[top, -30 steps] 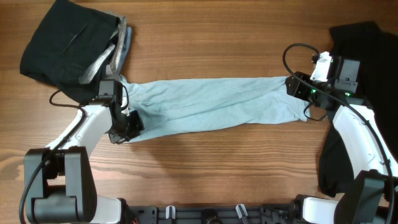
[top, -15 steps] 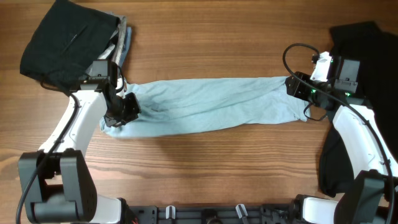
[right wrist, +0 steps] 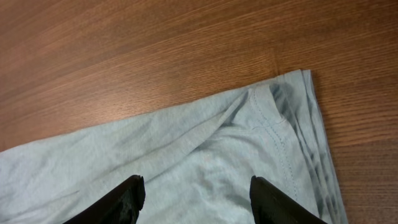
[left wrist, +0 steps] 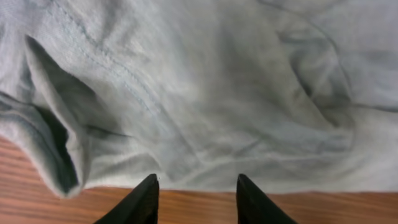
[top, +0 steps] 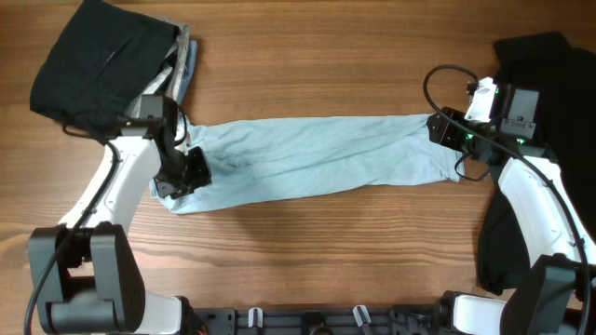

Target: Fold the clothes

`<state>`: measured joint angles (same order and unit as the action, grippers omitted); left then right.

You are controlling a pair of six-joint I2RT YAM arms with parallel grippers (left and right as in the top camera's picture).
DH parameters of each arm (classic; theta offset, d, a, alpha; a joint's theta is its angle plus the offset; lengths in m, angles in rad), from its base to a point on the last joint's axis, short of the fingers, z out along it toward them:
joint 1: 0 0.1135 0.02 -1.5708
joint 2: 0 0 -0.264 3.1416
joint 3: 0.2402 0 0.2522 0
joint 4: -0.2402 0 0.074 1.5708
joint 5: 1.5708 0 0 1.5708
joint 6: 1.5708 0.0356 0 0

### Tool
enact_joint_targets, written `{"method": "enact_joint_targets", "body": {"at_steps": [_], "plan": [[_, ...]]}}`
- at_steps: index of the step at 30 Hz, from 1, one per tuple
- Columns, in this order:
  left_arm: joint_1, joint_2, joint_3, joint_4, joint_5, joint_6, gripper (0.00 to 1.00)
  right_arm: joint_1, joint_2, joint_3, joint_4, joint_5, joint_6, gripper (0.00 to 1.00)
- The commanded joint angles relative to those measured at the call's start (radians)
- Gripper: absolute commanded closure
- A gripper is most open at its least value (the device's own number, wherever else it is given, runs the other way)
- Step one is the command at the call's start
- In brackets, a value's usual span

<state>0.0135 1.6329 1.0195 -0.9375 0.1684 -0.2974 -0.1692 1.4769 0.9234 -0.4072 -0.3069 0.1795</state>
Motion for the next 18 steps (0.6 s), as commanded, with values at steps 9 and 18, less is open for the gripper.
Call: {"method": "enact_joint_targets", "body": {"at_steps": [9,18], "plan": [[0.003,0.004,-0.116,0.153,-0.031,0.001,0.85,-0.002,-0.003,-0.002,-0.002,-0.004,0.004,0.41],[0.005,0.003,-0.032,0.087,0.002,0.0,0.96,-0.002,-0.003,-0.002,-0.002,-0.004,0.004,0.41]]}}
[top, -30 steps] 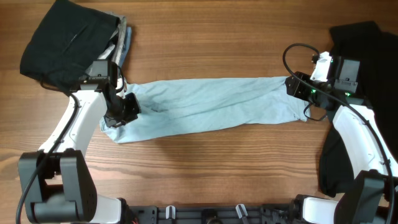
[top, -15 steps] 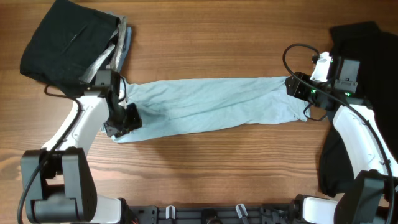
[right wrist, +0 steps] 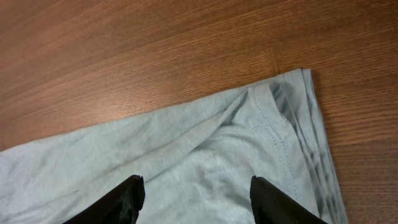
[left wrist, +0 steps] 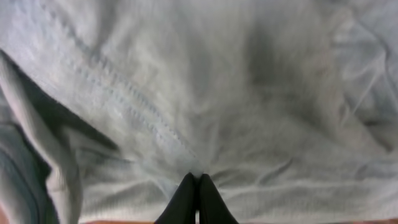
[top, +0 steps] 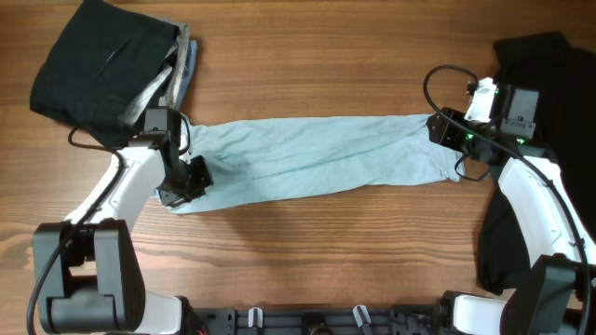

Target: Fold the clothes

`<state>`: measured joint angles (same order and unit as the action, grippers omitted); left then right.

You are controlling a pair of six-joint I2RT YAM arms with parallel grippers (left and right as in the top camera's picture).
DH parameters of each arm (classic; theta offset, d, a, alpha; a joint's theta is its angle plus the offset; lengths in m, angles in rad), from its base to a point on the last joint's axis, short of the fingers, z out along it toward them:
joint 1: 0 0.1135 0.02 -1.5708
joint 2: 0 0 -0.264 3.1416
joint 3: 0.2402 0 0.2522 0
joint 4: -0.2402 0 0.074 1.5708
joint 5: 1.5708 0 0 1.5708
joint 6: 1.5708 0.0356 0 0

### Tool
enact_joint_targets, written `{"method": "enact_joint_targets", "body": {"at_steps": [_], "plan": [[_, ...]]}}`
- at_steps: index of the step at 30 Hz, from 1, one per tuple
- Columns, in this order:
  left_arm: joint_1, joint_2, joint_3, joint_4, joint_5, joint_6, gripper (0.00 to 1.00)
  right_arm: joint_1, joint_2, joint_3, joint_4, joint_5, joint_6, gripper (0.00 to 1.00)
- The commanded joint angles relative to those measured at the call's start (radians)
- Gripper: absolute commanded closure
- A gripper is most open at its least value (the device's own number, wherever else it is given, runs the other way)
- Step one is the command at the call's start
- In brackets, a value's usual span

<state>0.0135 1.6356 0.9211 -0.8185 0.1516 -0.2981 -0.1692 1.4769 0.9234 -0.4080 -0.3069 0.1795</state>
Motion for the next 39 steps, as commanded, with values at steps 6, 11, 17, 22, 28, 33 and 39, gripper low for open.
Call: {"method": "enact_joint_targets", "body": {"at_steps": [6,11,17,22,28,33,39], "plan": [[0.004,-0.001,0.208,0.026,0.144,0.002,0.96,-0.002,-0.003,-0.002,0.002,0.003,0.004,0.4],[0.001,0.003,0.207,0.166,0.154,0.002,0.96,-0.002,-0.003,-0.002,0.005,0.003,0.004,0.39],[-0.053,0.061,0.207,0.267,0.151,0.003,0.96,-0.002,-0.003,-0.002,0.005,0.003,0.005,0.39],[-0.051,0.074,0.207,0.014,0.018,0.005,0.66,-0.002,-0.003,-0.002,-0.016,0.003,0.004,0.38],[0.024,0.074,0.207,-0.089,-0.064,0.006,0.54,-0.002,-0.003,-0.002,-0.004,0.003,0.005,0.36],[0.016,0.087,0.19,-0.065,-0.035,0.058,0.53,-0.002,-0.003,-0.002,-0.004,0.003,0.005,0.36],[-0.017,0.111,0.143,0.005,-0.008,-0.019,0.53,-0.002,-0.003,-0.002,-0.005,0.003,0.005,0.36]]}}
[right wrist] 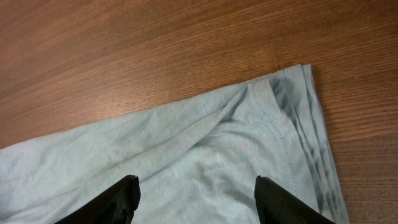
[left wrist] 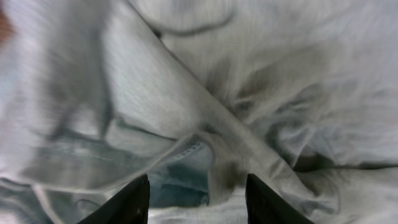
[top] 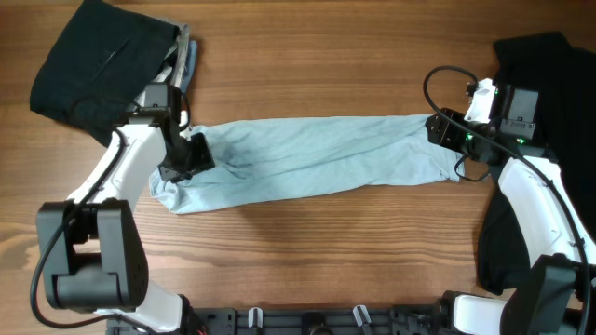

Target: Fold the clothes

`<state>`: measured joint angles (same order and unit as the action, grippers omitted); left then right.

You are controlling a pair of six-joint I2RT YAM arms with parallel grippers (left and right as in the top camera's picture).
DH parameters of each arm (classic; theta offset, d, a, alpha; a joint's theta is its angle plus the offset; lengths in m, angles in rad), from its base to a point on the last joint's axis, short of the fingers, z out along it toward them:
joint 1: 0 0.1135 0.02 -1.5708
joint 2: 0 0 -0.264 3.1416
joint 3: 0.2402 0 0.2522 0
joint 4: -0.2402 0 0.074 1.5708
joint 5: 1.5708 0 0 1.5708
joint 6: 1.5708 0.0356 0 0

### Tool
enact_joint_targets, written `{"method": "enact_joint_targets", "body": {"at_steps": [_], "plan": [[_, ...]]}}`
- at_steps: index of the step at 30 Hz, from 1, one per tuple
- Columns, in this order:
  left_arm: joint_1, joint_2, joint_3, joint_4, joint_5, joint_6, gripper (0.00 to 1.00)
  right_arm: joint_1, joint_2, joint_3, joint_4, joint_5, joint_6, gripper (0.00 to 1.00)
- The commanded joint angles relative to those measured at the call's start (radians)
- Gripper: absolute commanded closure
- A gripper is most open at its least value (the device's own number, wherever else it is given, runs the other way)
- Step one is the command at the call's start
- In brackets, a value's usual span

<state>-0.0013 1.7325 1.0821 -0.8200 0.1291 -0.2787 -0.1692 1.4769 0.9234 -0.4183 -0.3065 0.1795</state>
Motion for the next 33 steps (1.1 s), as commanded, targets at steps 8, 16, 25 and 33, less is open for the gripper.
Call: {"method": "enact_joint_targets", "body": {"at_steps": [8,16,25,33], "plan": [[-0.003,0.014,-0.018,0.031,-0.002,-0.079,0.96,-0.002,-0.003,-0.002,0.006,0.003,0.006,0.36],[-0.003,-0.032,0.101,-0.048,0.091,-0.07,0.96,-0.002,-0.003,-0.002,0.006,0.002,0.006,0.36],[-0.06,-0.018,0.122,0.081,0.14,-0.069,0.96,-0.002,-0.003,-0.002,0.006,0.003,0.006,0.36],[-0.051,-0.004,0.122,-0.105,-0.119,-0.073,0.44,-0.002,-0.003,-0.002,-0.001,0.002,0.006,0.36]]}}
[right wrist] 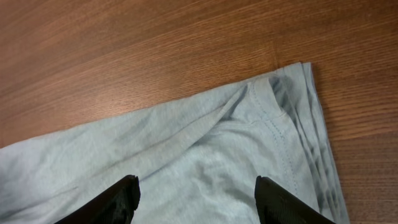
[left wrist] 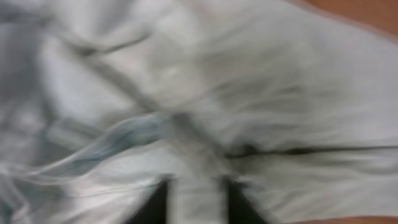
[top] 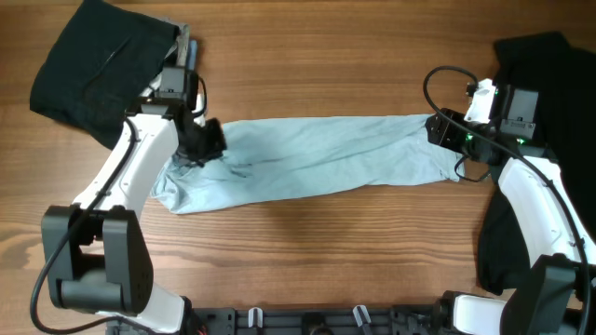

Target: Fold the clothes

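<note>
A light blue garment (top: 317, 158) lies stretched in a long band across the table. My left gripper (top: 200, 140) is down on its upper left corner. In the blurred left wrist view the left gripper (left wrist: 194, 202) has its fingers (left wrist: 157, 205) fairly close together, with cloth filling the gap. Whether they pinch it is unclear. My right gripper (top: 438, 128) hovers at the garment's right end. In the right wrist view the right gripper (right wrist: 205, 208) stands wide open above the stitched hem (right wrist: 273, 118).
A pile of black clothes (top: 93, 60) with a grey-blue piece (top: 184, 51) beneath it lies at the back left. Another black garment (top: 545, 65) runs down the right side of the table, under the right arm. Bare wood (top: 317, 251) shows at the front.
My left gripper has moved from the garment's left middle up to its upper left corner. Its fingers, wide apart before, now stand closer together with cloth between them. The right gripper has not moved.
My left gripper was open at the garment's lower left end, then shut on the cloth there. Later it was open again higher on the left end, and now it is at the upper corner with narrowed jaws. The right gripper stayed open over the right end.
</note>
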`<state>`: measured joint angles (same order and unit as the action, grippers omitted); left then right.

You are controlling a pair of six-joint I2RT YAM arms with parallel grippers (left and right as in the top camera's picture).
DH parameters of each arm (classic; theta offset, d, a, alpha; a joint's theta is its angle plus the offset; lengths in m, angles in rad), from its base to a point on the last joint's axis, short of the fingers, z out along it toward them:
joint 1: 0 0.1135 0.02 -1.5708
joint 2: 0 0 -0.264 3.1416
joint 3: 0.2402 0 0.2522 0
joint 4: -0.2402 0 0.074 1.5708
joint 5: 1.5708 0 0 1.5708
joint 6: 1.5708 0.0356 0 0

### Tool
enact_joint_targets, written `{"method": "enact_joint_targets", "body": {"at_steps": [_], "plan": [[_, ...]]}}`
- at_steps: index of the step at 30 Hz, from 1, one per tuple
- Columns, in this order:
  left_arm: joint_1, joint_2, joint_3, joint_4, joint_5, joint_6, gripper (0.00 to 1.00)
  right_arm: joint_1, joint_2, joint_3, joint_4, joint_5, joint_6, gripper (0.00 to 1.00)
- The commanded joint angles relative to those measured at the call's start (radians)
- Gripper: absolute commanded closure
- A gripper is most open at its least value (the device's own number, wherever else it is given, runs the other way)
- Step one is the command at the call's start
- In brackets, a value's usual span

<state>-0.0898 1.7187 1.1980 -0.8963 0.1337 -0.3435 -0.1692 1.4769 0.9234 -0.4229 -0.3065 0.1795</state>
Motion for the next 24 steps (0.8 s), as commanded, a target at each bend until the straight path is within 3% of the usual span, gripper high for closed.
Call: {"method": "enact_joint_targets", "body": {"at_steps": [1,5,9,11,14,19,21,24], "plan": [[0.048,0.01,0.005,-0.022,-0.097,-0.01,0.4,-0.002,-0.003,-0.002,0.006,0.002,0.006,0.36],[0.053,0.04,0.004,0.047,-0.01,-0.01,0.32,-0.002,-0.003,-0.002,-0.002,0.002,0.007,0.36],[0.053,0.111,0.0,0.062,0.063,-0.103,0.35,-0.002,-0.003,-0.002,-0.009,0.002,0.007,0.36],[0.053,0.148,0.0,0.061,0.092,-0.173,0.42,-0.002,-0.003,-0.002,-0.008,0.002,0.007,0.36],[0.053,0.158,0.0,0.054,0.09,-0.189,0.61,-0.002,-0.003,-0.002,-0.009,0.002,0.007,0.36],[0.061,0.157,0.0,0.036,0.09,-0.188,0.76,-0.002,-0.003,-0.002,-0.007,0.002,0.006,0.35],[0.079,0.152,0.003,-0.003,0.086,-0.186,0.61,-0.002,-0.003,-0.002,-0.008,0.002,0.006,0.36],[0.132,0.119,0.028,-0.075,0.082,-0.158,0.51,-0.002,-0.003,-0.002,-0.006,0.002,0.007,0.35]]}}
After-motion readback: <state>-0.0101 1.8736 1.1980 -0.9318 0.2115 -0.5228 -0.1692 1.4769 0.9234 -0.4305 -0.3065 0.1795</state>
